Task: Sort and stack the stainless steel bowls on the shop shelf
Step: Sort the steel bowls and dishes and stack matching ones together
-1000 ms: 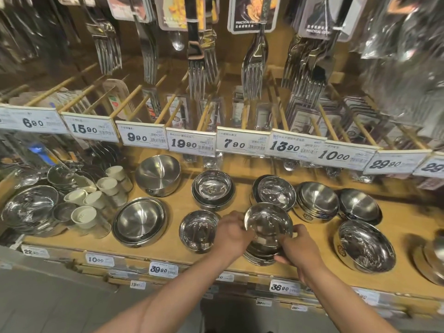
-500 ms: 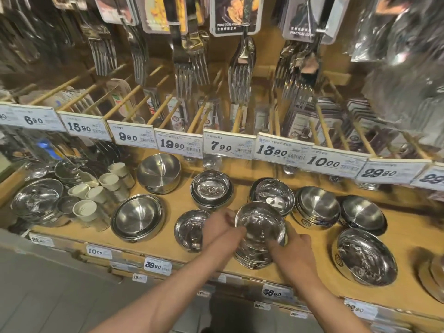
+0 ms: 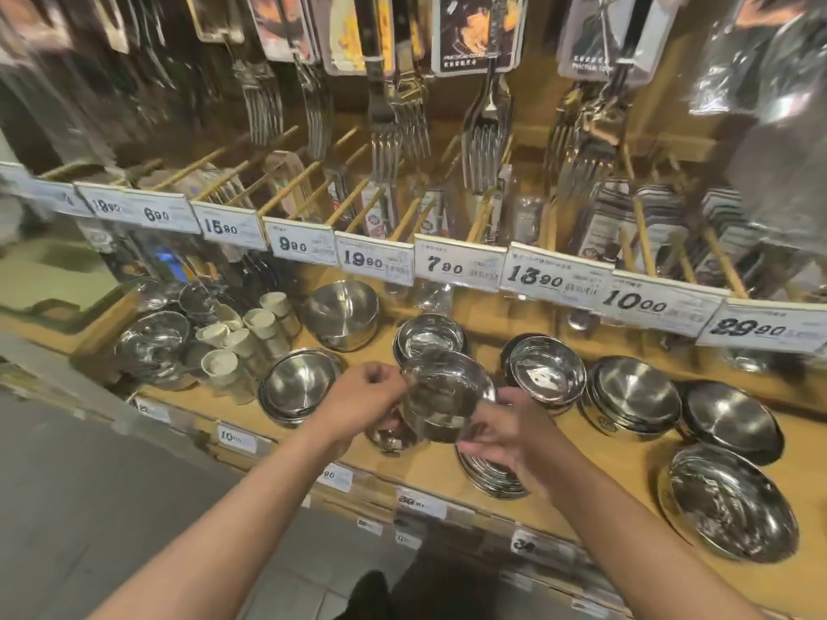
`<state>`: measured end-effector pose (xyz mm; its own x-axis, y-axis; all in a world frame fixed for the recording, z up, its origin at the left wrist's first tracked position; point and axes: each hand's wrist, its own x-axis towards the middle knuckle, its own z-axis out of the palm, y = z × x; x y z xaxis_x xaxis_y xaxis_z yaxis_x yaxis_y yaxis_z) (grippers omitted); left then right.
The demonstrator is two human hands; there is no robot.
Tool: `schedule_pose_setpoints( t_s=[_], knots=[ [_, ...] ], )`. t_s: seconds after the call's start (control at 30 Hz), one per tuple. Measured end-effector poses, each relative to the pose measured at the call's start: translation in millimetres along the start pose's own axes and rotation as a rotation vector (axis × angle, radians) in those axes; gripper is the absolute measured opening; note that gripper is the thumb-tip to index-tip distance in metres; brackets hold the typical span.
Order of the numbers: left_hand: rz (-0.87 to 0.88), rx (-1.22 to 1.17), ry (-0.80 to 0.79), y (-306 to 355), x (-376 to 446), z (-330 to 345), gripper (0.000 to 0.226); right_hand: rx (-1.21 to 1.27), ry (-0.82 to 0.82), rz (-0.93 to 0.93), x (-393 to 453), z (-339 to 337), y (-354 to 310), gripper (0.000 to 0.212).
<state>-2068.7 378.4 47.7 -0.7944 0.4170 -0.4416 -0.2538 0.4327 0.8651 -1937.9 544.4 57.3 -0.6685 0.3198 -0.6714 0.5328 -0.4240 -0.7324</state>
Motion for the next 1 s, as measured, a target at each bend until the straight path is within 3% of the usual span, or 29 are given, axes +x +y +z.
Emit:
schedule_pose_setpoints(
  t_s=[0.13, 0.27, 0.4, 0.57, 0.63, 0.7, 0.87, 1.0],
  knots=[
    [-0.075, -0.078, -0.040, -14, 12, -14, 0.019, -0.056, 0.029, -0.027, 21, 23, -2, 0.064],
    [-0.050, 0.100, 0.017, -26, 35, -39, 0.006, -0.145, 0.055, -0.066, 43, 53, 8, 0.050],
    [0.035, 0.365, 0.031, -37, 55, -54, 0.013, -0.233, 0.198, -0.087, 63, 82, 26, 0.046],
    [0.055, 0.478, -0.104, -54, 67, -56, 0.014, -0.194, 0.304, -0.074, 71, 95, 48, 0.035],
    [0.051, 0.520, -0.118, -59, 70, -55, 0.009, -0.340, 0.381, -0.108, 71, 98, 53, 0.033],
    [0.056, 0.598, -0.118, -62, 71, -54, 0.021, -0.465, 0.439, -0.138, 70, 101, 55, 0.030],
    [0.087, 0.701, -0.134, -69, 73, -51, 0.033, -0.746, 0.442, -0.152, 74, 107, 60, 0.022],
    [0.084, 0.665, -0.111, -71, 78, -52, 0.031, -0.771, 0.487, -0.154, 79, 108, 63, 0.021]
  ],
)
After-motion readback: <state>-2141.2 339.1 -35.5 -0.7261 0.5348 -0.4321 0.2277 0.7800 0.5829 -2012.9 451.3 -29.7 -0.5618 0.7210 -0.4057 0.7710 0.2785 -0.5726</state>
